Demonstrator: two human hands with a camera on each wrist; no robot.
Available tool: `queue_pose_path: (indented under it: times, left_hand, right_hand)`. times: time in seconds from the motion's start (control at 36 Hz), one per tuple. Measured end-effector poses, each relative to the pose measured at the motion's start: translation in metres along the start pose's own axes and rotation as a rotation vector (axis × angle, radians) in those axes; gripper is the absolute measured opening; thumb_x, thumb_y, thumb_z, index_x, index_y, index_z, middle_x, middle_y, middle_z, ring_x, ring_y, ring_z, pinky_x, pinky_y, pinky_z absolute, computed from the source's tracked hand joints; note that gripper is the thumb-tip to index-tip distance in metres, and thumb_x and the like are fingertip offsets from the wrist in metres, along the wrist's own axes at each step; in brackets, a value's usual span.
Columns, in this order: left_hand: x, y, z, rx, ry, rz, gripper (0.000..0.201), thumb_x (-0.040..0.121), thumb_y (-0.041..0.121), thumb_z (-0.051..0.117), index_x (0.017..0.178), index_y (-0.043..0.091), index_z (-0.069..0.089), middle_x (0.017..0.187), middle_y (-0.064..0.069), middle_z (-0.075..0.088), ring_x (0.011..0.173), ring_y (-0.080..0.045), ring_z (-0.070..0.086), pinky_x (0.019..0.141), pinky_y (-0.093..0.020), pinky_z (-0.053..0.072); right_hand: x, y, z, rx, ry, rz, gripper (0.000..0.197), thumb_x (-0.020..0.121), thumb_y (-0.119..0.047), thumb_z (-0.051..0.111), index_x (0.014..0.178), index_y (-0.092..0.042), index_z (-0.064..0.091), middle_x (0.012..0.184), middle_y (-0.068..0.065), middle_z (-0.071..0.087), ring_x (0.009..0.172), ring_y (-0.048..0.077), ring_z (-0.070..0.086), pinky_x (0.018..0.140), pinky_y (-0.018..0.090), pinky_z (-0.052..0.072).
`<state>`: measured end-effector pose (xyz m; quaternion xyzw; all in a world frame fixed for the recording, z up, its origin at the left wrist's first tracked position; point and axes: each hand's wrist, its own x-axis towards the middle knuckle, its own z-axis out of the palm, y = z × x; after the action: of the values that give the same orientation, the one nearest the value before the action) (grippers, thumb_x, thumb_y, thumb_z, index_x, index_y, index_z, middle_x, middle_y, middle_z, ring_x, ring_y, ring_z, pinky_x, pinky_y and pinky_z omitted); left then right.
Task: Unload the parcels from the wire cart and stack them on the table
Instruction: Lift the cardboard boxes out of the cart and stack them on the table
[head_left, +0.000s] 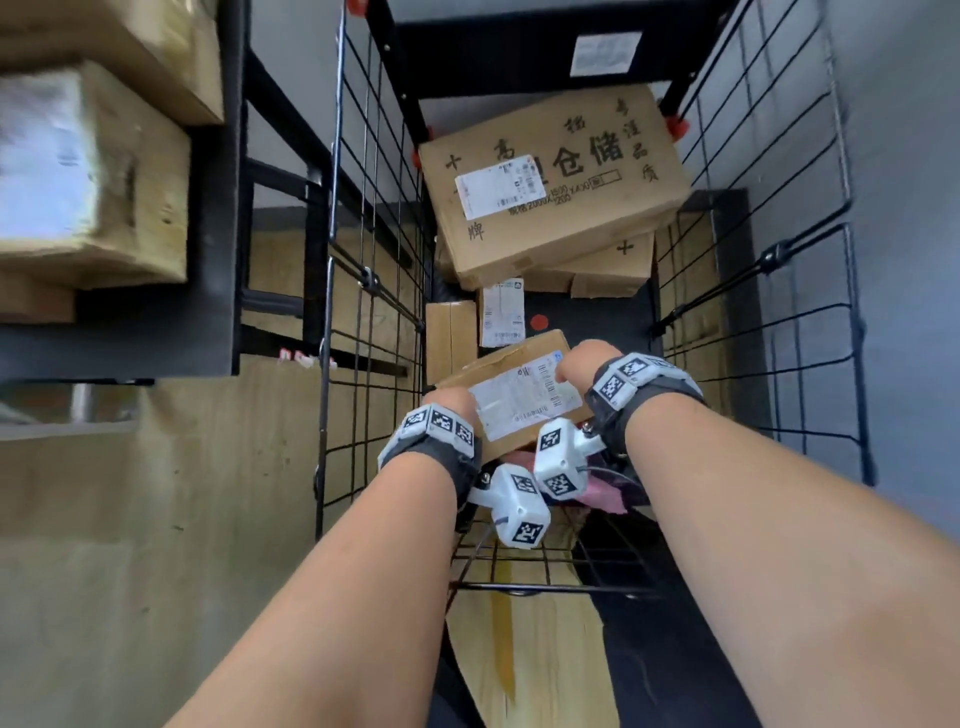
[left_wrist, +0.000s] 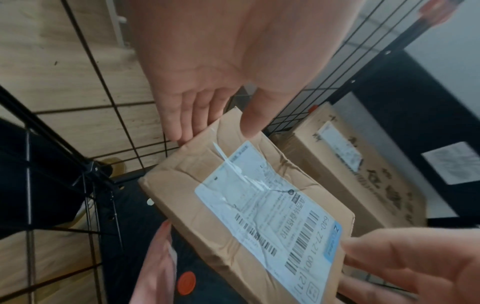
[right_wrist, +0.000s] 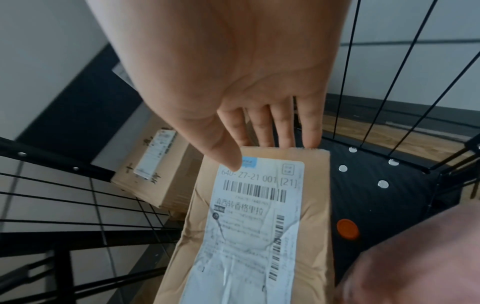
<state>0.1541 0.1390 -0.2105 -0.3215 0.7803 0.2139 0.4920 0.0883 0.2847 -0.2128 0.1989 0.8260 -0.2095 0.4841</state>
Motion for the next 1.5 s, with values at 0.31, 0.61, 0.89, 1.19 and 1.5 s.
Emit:
queue_pose_path:
  times: [0.31, 0.61, 0.89, 1.19, 1.5]
  left_hand:
    - [-0.097, 0.007, -0.019, -0.318, 0.199, 0.171, 0.015, 0.096, 0.014, 0.05, 0.093, 0.004, 0.062, 0.11, -0.023, 0.061, 0.111, -0.034, 0.058, 0.088, -0.034, 0.044]
    - [-0.139, -0.027, -0.062, -0.802, 0.175, 0.434, 0.073, 0.084, 0.02, 0.064, 0.147, 0.032, 0.029, 0.126, 0.0, 0.054, 0.093, -0.017, 0.057, 0.08, -0.029, 0.05]
    - [-0.174, -0.079, -0.121, -0.768, 0.277, 0.532, 0.057, 0.065, 0.038, 0.071, 0.115, 0.027, 0.046, 0.103, -0.003, 0.06, 0.085, -0.021, 0.063, 0.083, -0.042, 0.056]
    - [-0.19, -0.129, -0.173, -0.85, 0.364, 0.623, 0.077, 0.065, 0.048, 0.074, 0.134, 0.032, 0.044, 0.117, 0.003, 0.058, 0.099, -0.02, 0.062, 0.088, -0.043, 0.054]
    - [-0.192, -0.193, -0.217, -1.139, 0.513, 0.539, 0.041, 0.075, 0.037, 0.077, 0.106, 0.022, 0.055, 0.096, 0.0, 0.063, 0.078, -0.019, 0.064, 0.076, -0.043, 0.059]
  right_hand:
    - [-0.073, 0.013, -0.047, -0.019, 0.19, -0.081, 0.031, 0.098, -0.02, 0.047, 0.12, -0.002, 0.059, 0.124, 0.014, 0.062, 0.114, 0.027, 0.059, 0.092, 0.033, 0.048]
    - [-0.172, 0.001, -0.059, 0.351, 0.506, -0.163, 0.038, 0.093, -0.011, 0.048, 0.131, -0.015, 0.054, 0.127, 0.009, 0.058, 0.106, 0.03, 0.057, 0.091, 0.035, 0.046]
    - [-0.251, -0.043, -0.027, 0.647, 0.633, -0.31, 0.045, 0.091, -0.011, 0.04, 0.13, -0.029, 0.055, 0.128, 0.001, 0.06, 0.102, 0.022, 0.06, 0.084, 0.031, 0.051]
    - [-0.294, -0.113, -0.024, 0.644, 0.658, -0.482, 0.038, 0.088, -0.005, 0.046, 0.115, -0.025, 0.062, 0.107, -0.002, 0.064, 0.09, 0.017, 0.058, 0.073, 0.027, 0.048]
    - [-0.309, -0.201, 0.014, 0.633, 0.533, -0.58, 0.055, 0.088, -0.01, 0.05, 0.141, -0.022, 0.038, 0.125, 0.006, 0.057, 0.104, 0.026, 0.058, 0.08, 0.031, 0.044]
